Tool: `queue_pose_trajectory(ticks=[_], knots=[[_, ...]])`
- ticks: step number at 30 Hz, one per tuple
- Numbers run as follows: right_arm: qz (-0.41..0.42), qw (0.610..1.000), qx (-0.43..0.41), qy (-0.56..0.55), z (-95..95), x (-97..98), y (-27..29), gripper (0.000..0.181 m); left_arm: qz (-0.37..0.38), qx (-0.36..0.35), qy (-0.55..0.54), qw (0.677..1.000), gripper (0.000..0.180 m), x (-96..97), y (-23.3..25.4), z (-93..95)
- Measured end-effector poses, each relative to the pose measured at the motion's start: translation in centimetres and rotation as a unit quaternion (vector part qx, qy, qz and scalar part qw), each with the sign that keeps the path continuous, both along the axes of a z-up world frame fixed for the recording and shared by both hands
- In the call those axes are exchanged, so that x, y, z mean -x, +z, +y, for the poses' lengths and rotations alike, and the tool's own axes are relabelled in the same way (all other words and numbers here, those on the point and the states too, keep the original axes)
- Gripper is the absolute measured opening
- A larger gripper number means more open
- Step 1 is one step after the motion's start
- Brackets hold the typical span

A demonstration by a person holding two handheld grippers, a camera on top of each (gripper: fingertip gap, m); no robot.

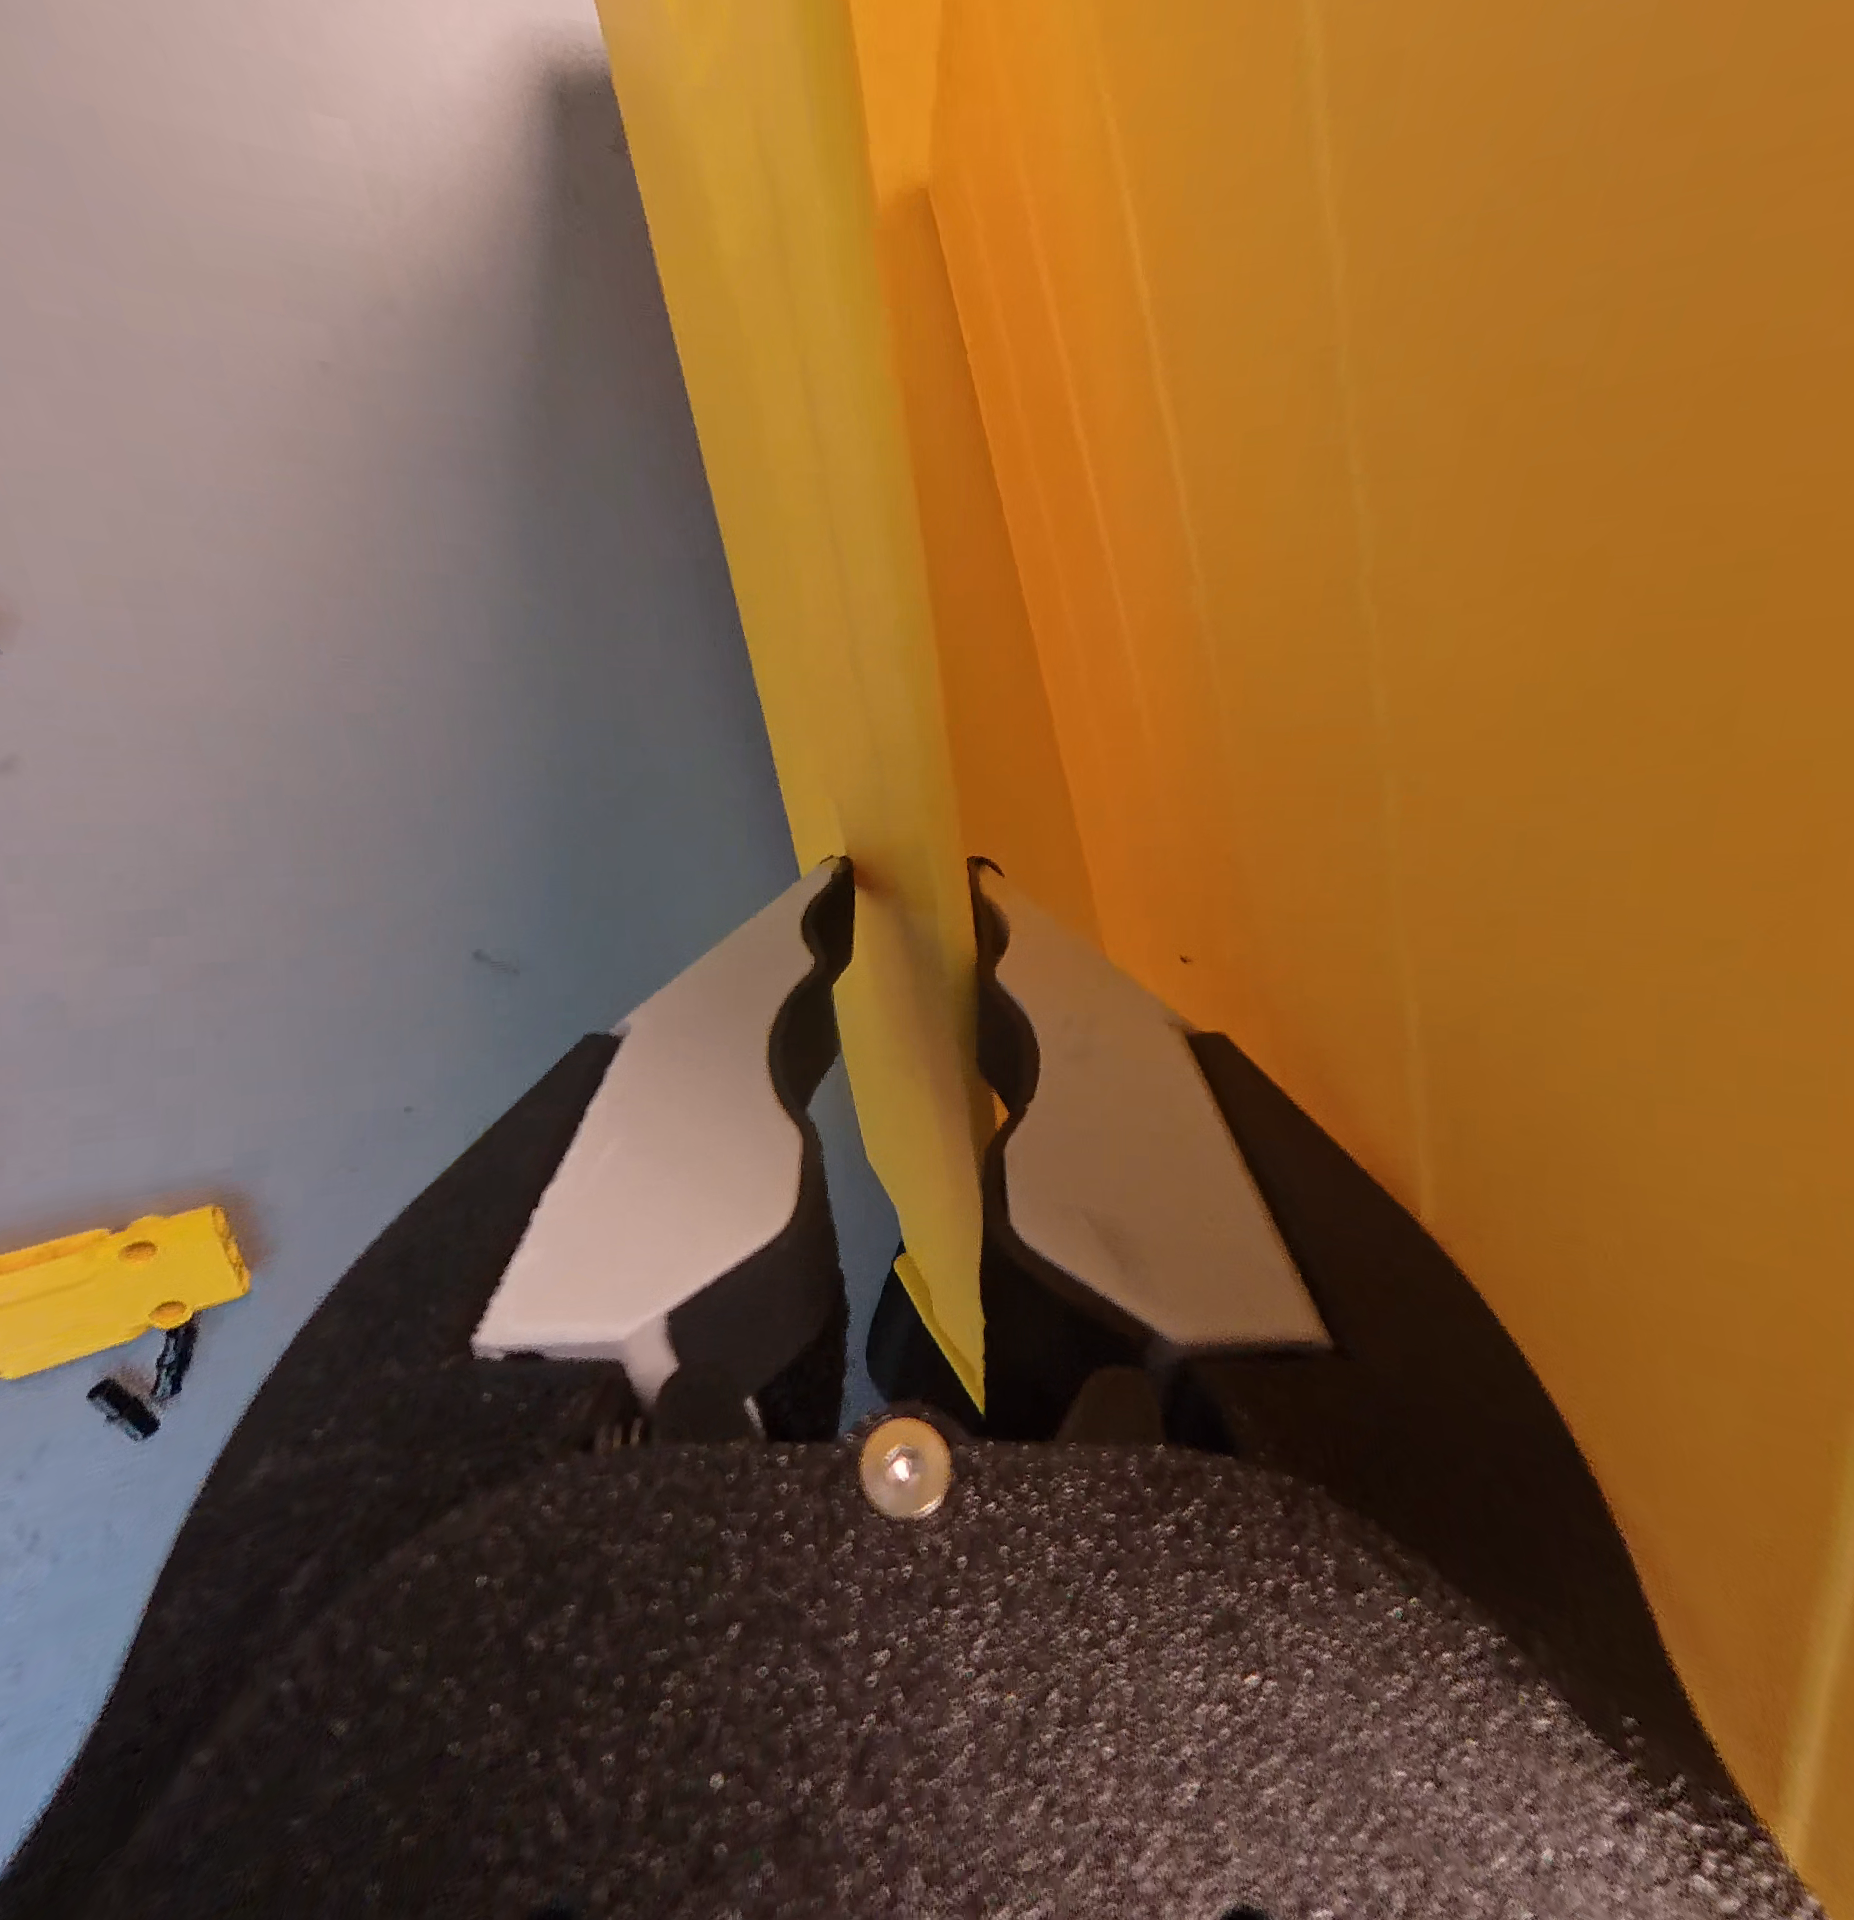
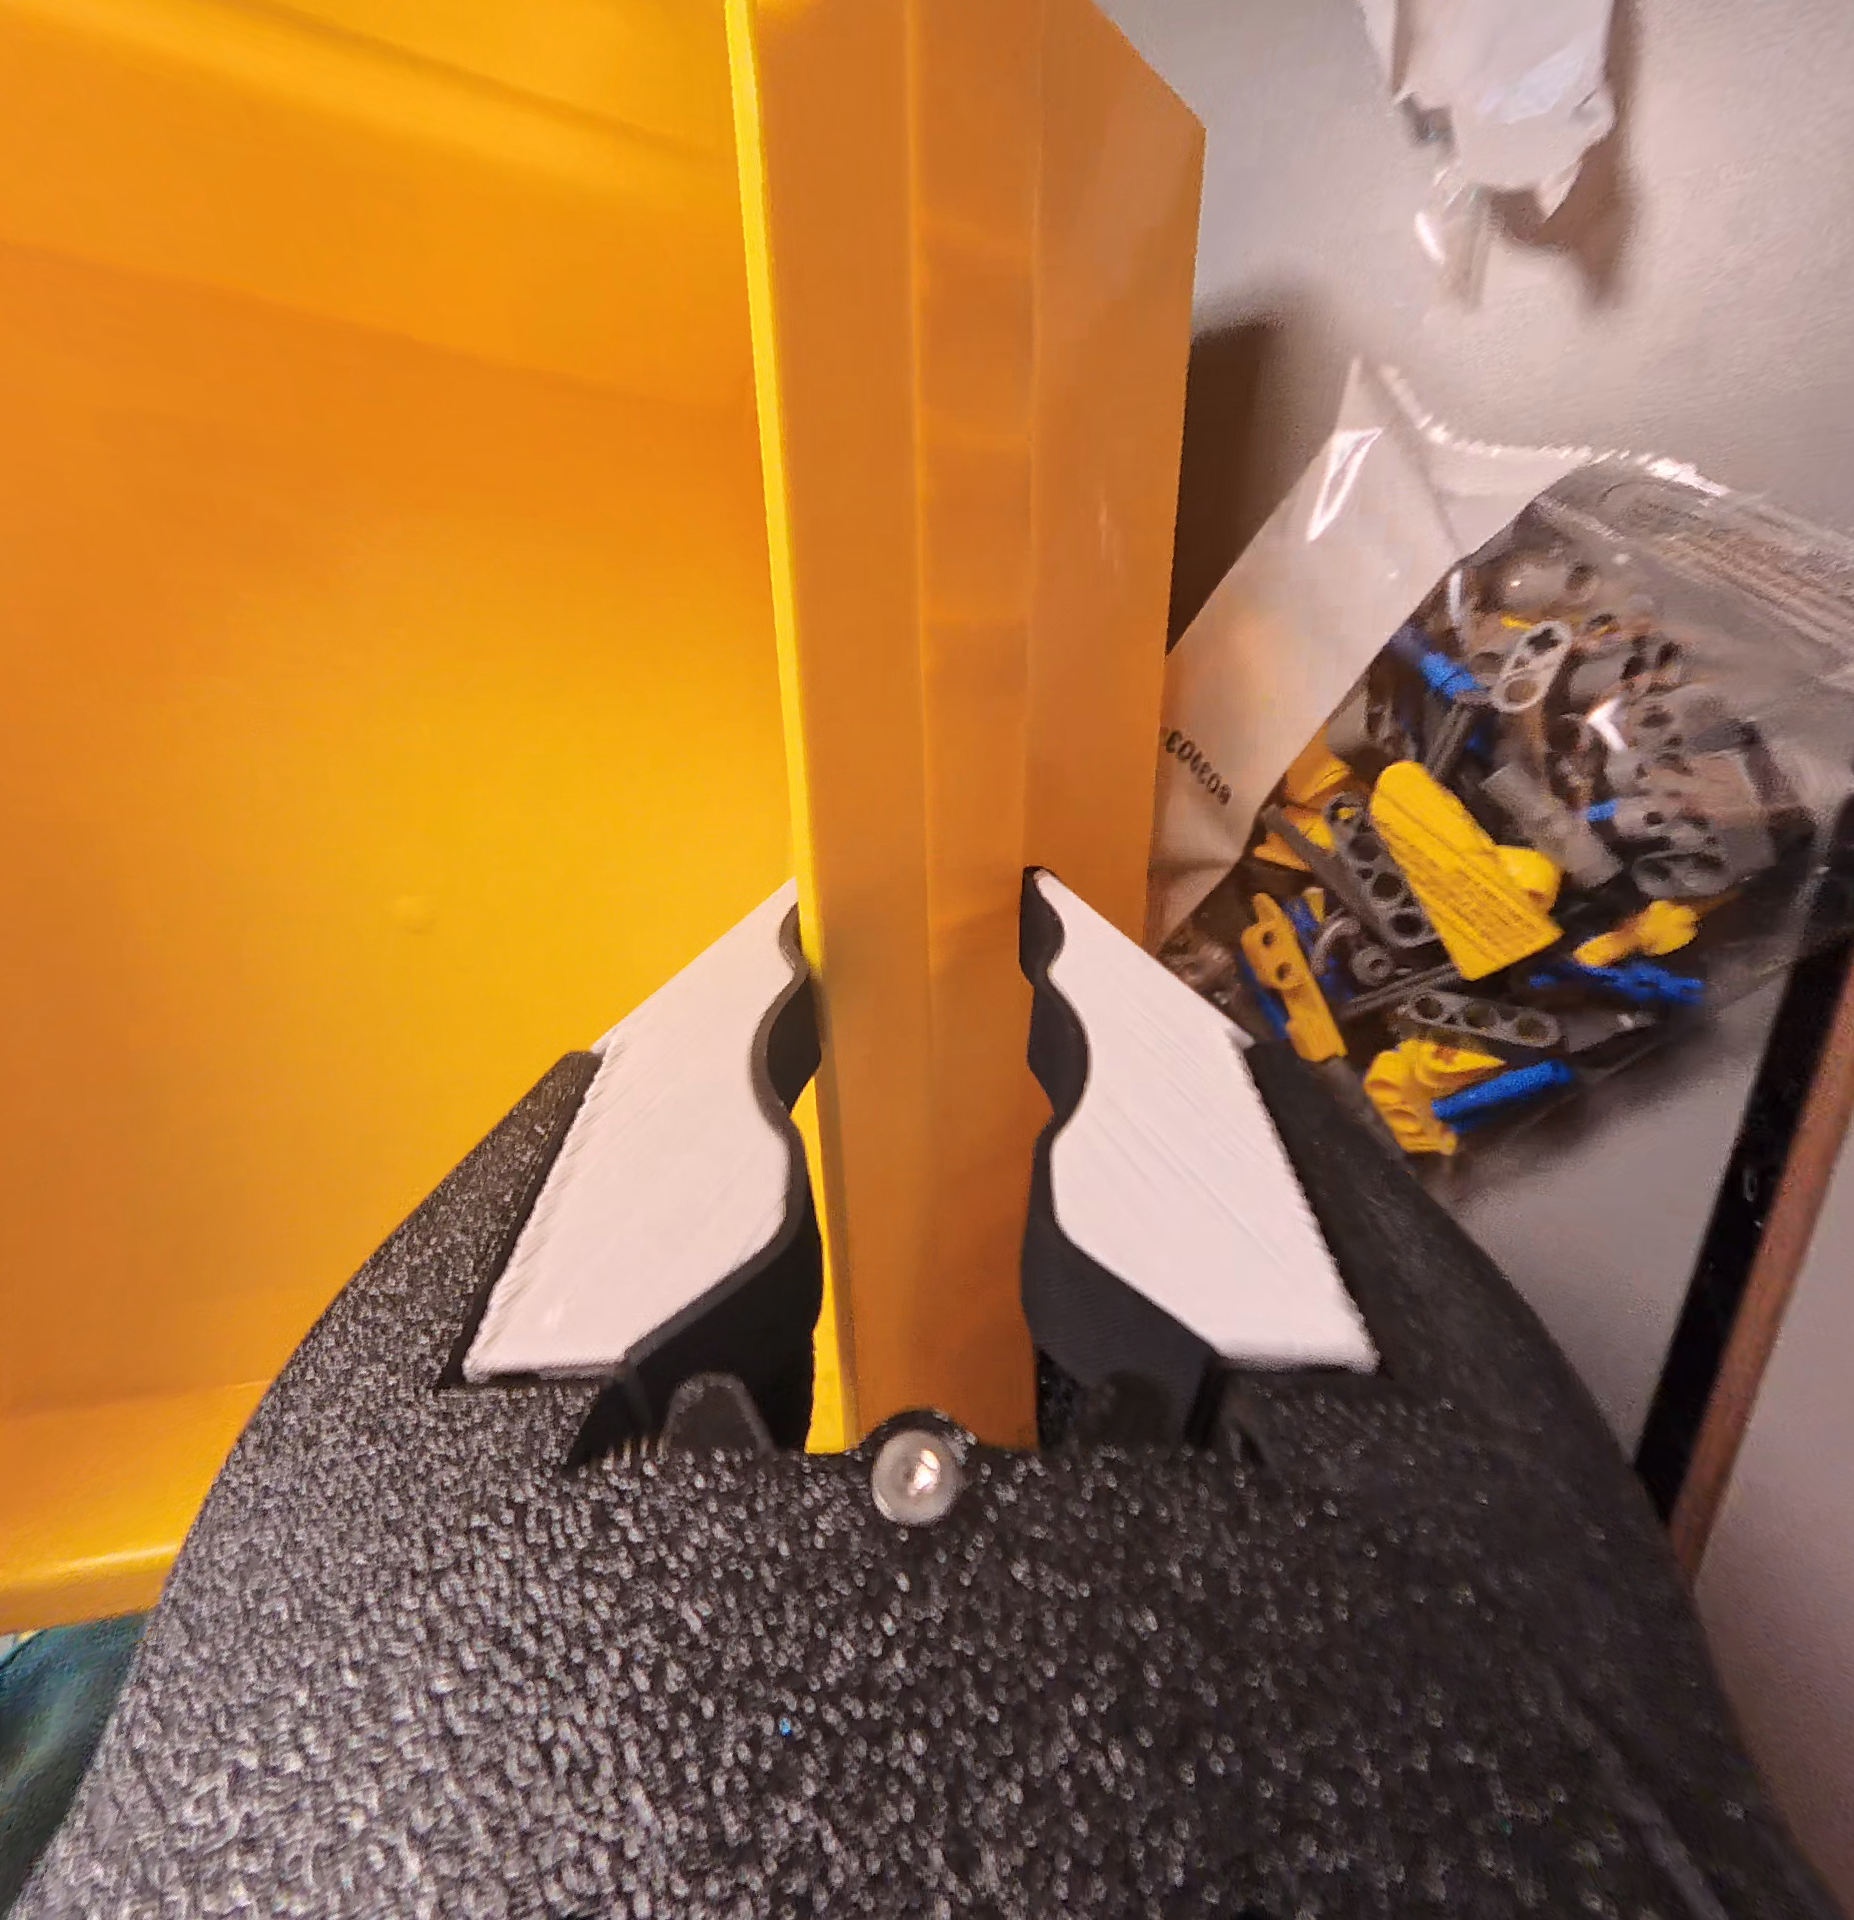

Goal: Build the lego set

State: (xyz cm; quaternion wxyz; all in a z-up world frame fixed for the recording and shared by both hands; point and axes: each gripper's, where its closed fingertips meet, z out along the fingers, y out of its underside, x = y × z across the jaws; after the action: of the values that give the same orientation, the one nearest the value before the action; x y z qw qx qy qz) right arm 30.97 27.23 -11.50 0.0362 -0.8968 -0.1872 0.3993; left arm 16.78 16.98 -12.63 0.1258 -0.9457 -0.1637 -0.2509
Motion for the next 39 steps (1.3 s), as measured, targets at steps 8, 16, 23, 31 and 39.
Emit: queue_pose_trajectory(ticks=[8,16,23,31,39], knots=[[-0.027,1.0,-0.009,0.004,-2.9,1.3,-2.5,0.034,-0.003,-0.018,0.024,1.0,0.026,2.0,-1.6,-0.7],[-0.003,0.998,-0.059,-0.011,-2.1,1.0,-1.5,0.036,0.022,-0.117,0.04,0.992,0.026,4.1,0.7,0.2],[0.039,0.984,-0.167,-0.057,-3.3,-3.3,4.7,0.039,0.098,-0.248,0.015,0.964,0.035,5.6,8.2,-0.7],[0.027,0.977,-0.212,-0.024,-6.2,-5.6,6.9,0.051,0.096,-0.313,0.017,0.945,0.072,5.1,15.3,-2.6],[0.027,0.963,-0.269,0.01,-7.6,-3.9,7.6,0.044,0.207,-0.349,-0.037,0.913,0.051,6.1,22.0,-5.9]])
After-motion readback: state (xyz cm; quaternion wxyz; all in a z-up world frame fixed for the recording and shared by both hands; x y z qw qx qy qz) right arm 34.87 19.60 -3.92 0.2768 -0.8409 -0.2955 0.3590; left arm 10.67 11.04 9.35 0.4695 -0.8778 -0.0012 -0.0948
